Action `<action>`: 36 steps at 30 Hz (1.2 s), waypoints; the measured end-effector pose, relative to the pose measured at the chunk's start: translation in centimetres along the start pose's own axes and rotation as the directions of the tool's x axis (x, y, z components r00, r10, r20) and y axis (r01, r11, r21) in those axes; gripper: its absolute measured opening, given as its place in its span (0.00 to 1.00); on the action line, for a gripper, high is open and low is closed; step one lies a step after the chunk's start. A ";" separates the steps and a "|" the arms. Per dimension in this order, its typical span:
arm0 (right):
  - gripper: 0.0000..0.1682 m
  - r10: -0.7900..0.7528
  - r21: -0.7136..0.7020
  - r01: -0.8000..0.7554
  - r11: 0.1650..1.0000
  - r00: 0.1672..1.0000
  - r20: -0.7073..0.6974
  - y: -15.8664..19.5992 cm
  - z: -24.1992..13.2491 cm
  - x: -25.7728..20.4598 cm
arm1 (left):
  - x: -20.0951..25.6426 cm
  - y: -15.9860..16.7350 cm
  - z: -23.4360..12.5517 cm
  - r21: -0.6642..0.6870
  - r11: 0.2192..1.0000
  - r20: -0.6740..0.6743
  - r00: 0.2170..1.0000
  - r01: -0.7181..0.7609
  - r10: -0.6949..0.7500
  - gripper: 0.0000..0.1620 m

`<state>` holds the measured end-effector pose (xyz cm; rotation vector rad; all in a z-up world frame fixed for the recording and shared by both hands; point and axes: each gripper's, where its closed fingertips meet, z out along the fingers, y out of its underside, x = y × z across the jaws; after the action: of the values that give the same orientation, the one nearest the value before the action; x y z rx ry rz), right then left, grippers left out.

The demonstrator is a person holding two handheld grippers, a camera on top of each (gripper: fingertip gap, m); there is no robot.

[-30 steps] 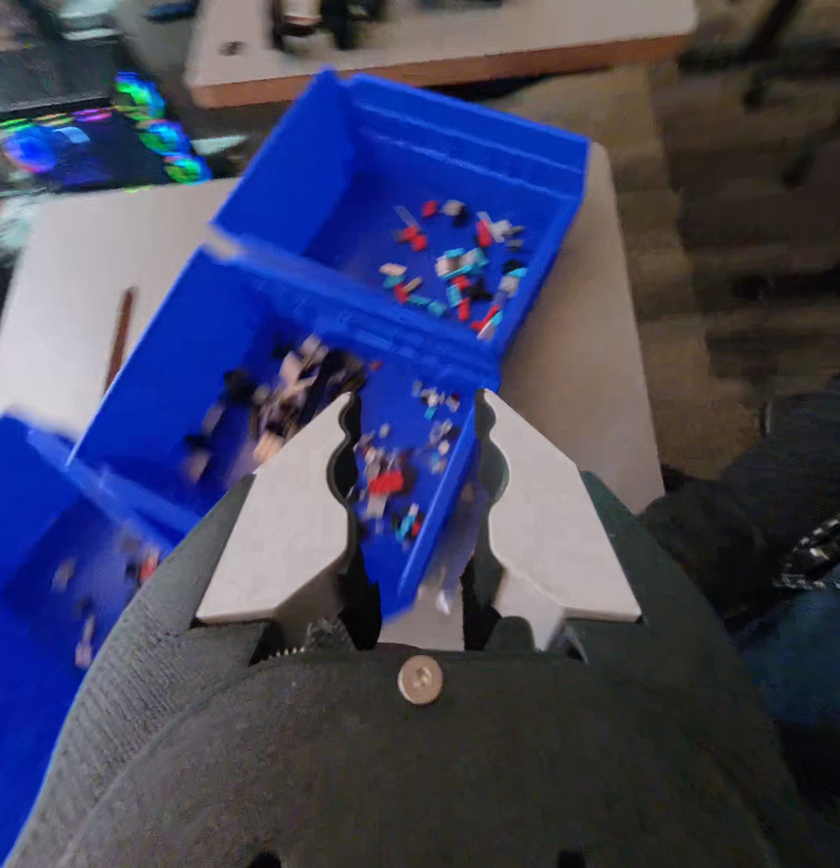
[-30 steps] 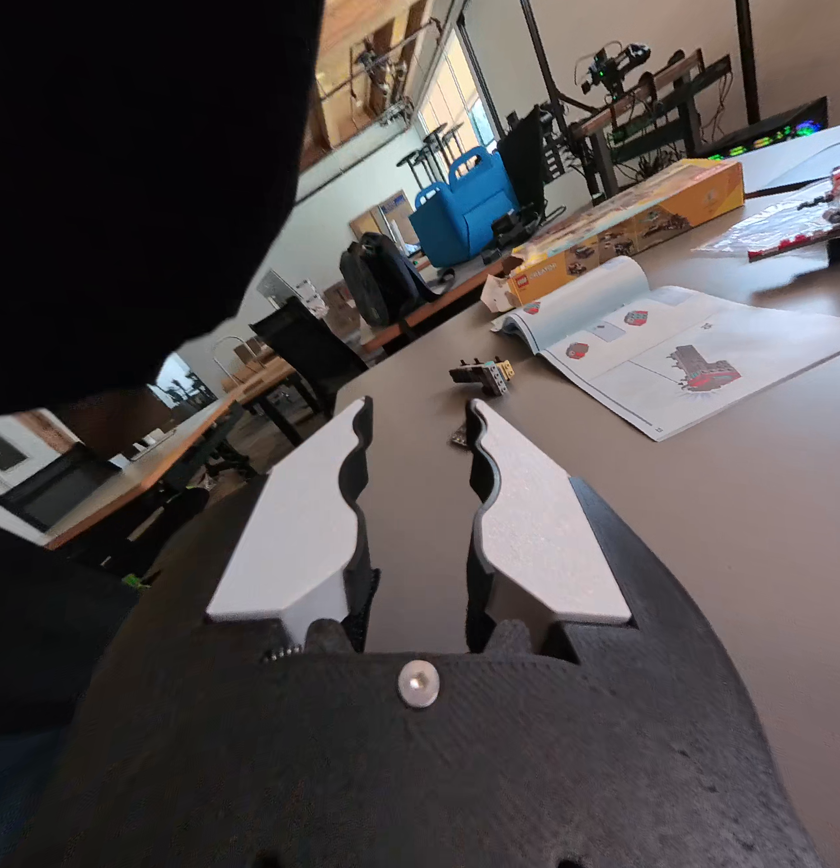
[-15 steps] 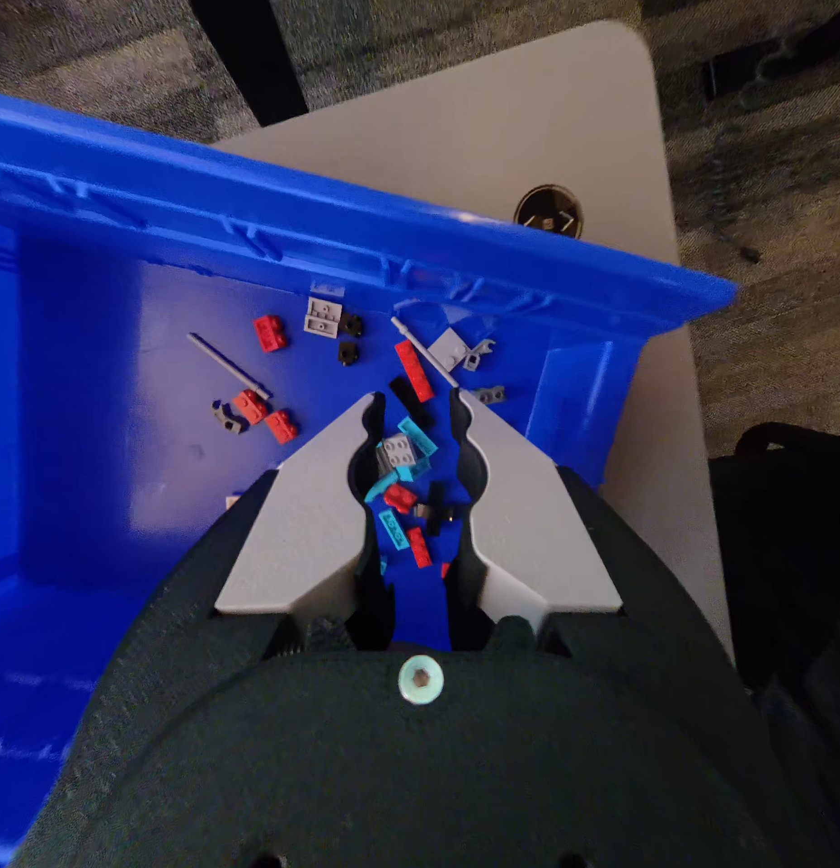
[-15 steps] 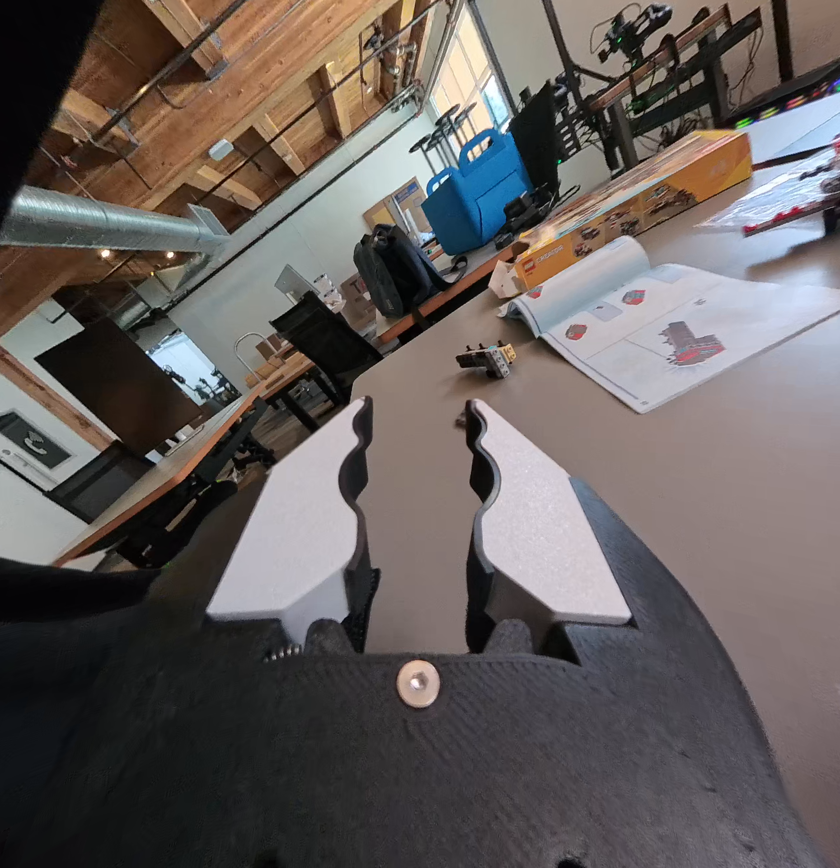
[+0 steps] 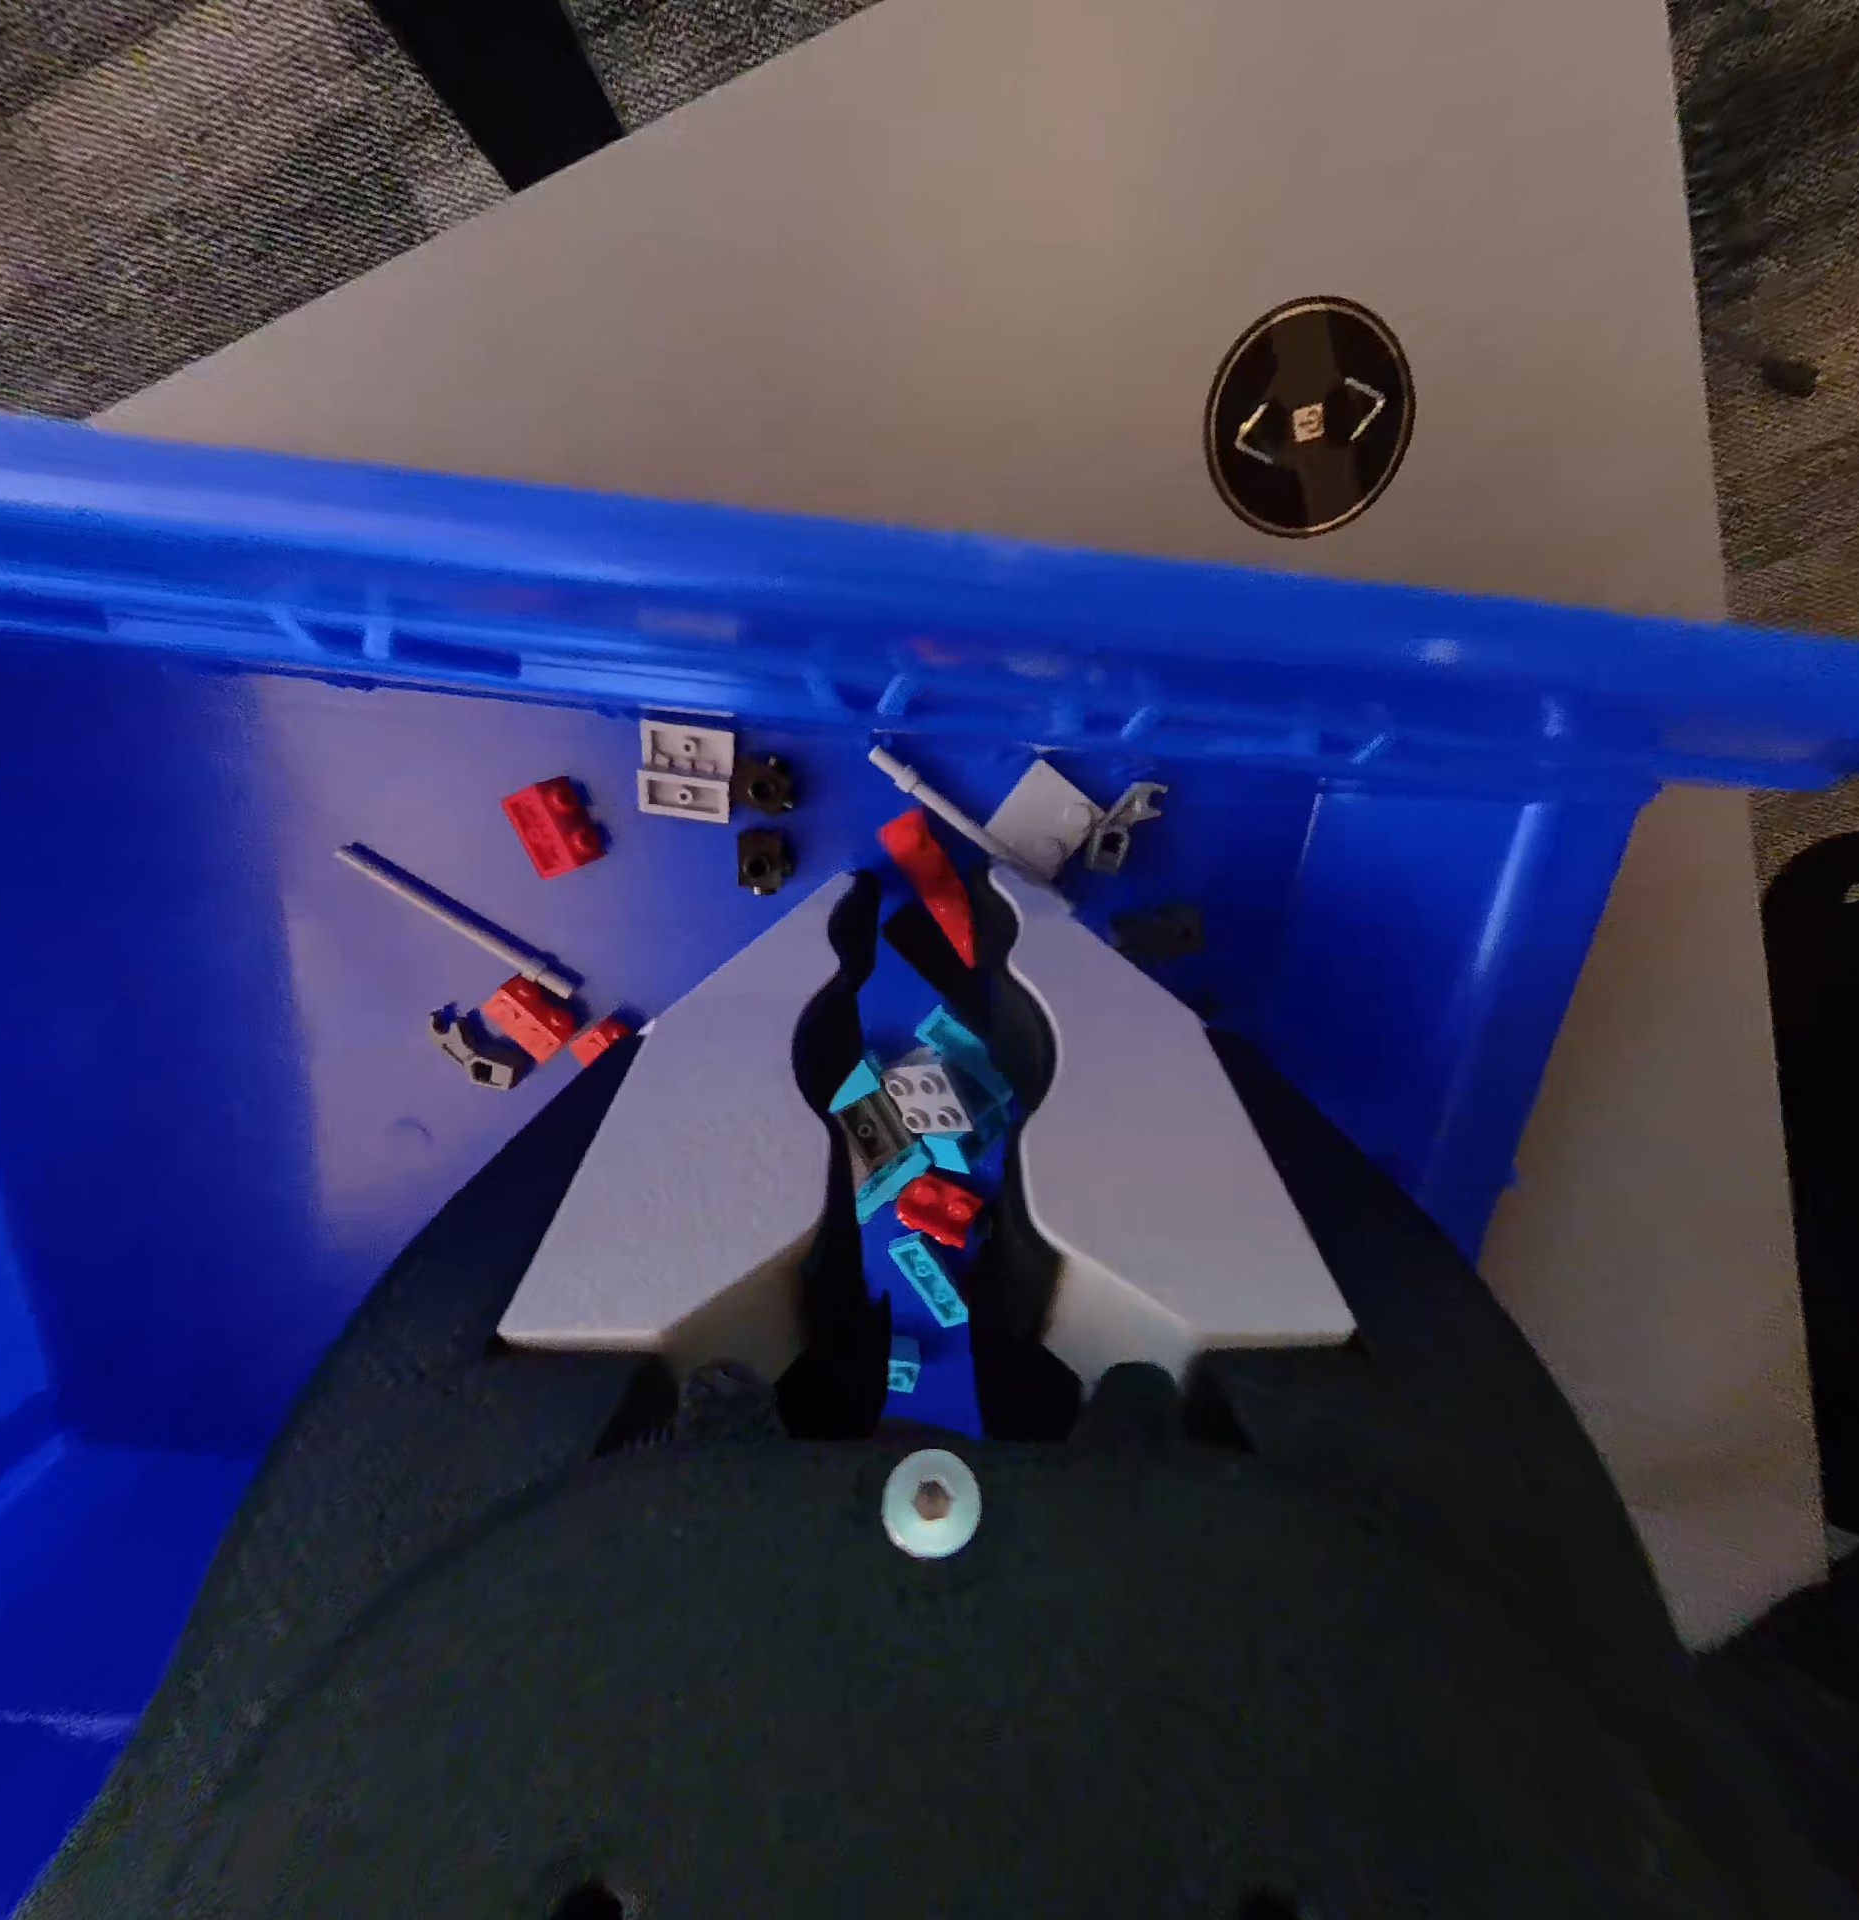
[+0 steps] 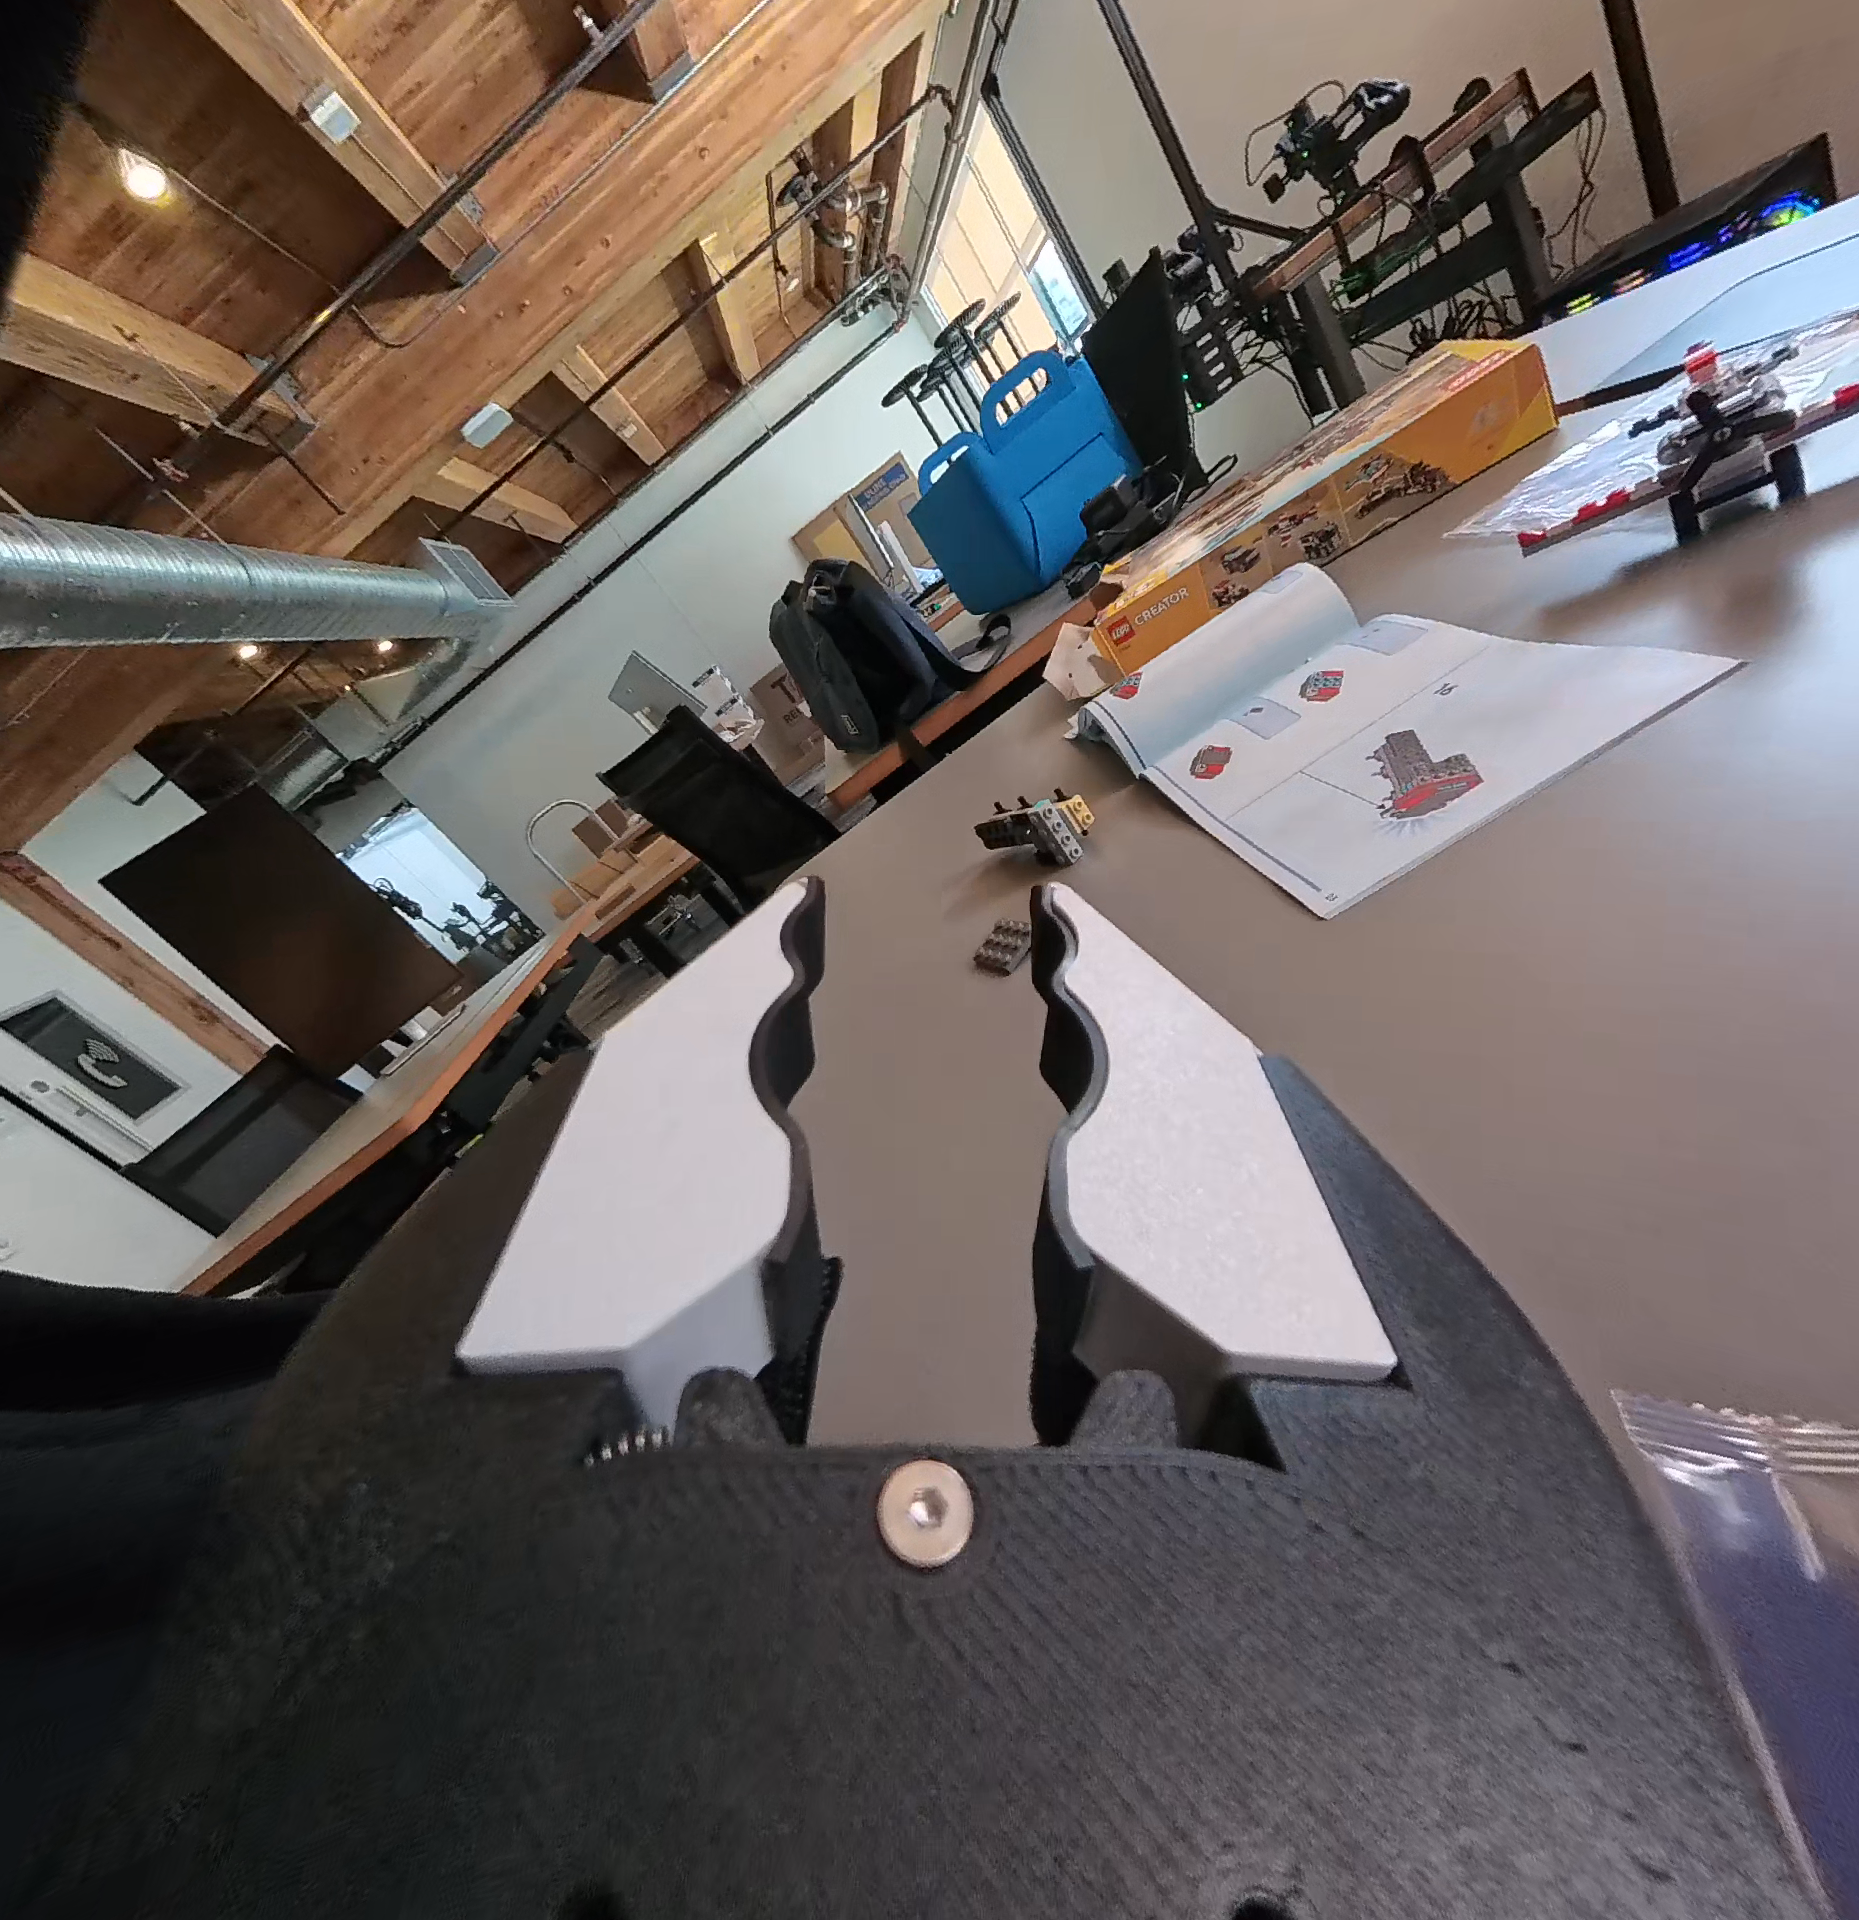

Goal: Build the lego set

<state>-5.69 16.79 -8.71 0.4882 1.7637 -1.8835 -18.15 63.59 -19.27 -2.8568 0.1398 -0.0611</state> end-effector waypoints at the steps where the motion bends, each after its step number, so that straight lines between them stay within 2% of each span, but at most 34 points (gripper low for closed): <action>1: 0.23 0.000 0.001 0.000 1.000 1.000 0.000 0.0 0.0 0.0 | -0.2 0.0 0.0 0.000 1.000 0.018 1.000 -0.013 0.013 0.08; 6: 0.23 -0.005 -0.007 0.005 1.000 1.000 -0.004 0.1 0.1 0.0 | 0.2 0.0 -0.4 0.016 1.000 0.003 1.000 -0.017 0.017 0.05; 10: 0.23 -0.005 0.001 0.005 1.000 1.000 -0.002 0.0 0.0 0.0 | 0.5 -0.9 -3.0 0.092 0.996 -0.004 1.000 0.011 -0.011 0.05; 15: 0.23 -0.001 0.007 0.001 1.000 1.000 0.009 -0.1 -0.2 -0.2 | 1.7 -0.8 -9.1 0.215 0.972 -0.052 0.995 0.090 -0.081 0.05; 19: 0.23 0.010 0.011 -0.010 1.000 1.000 0.017 -0.2 -0.6 -0.1 | 1.9 2.3 -16.7 0.339 0.923 -0.039 0.983 0.181 -0.179 0.05; 21: 0.23 0.020 0.022 -0.020 1.000 1.000 0.021 -0.5 -1.0 -0.1 | 1.5 5.5 -20.8 0.405 0.880 -0.006 0.964 0.246 -0.267 0.05; 23: 0.23 0.029 0.031 -0.030 0.999 0.999 0.027 -0.7 -1.4 0.0 | 1.1 10.2 -24.6 0.460 0.830 0.044 0.926 0.315 -0.376 0.05; 26: 0.23 0.043 0.051 -0.045 0.998 0.998 0.040 -1.0 -1.9 0.0 | 1.7 18.9 -28.9 0.521 0.735 0.103 0.822 0.435 -0.560 0.05; 28: 0.23 0.048 0.060 -0.051 0.997 0.998 0.050 -1.2 -2.1 -0.1 | 3.2 24.8 -30.6 0.555 0.653 0.114 0.731 0.515 -0.673 0.05; 32: 0.23 0.045 0.061 -0.049 0.997 0.998 0.054 -1.2 -2.1 -0.2 | 8.1 36.1 -30.6 0.594 0.472 0.093 0.527 0.651 -0.845 0.05; 34: 0.23 0.044 0.064 -0.048 0.997 0.998 0.055 -1.2 -2.1 -0.2 | 10.9 40.4 -29.1 0.605 0.364 0.045 0.427 0.708 -0.903 0.05; 36: 0.23 0.047 0.073 -0.051 0.996 0.998 0.052 -1.4 -2.2 -0.1 | 13.5 43.6 -26.5 0.585 0.296 0.011 0.357 0.755 -0.934 0.05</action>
<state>-6.54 19.05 -7.74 0.5020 1.6393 -1.9164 -10.07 13.25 -5.60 -1.9923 -1.3550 0.1873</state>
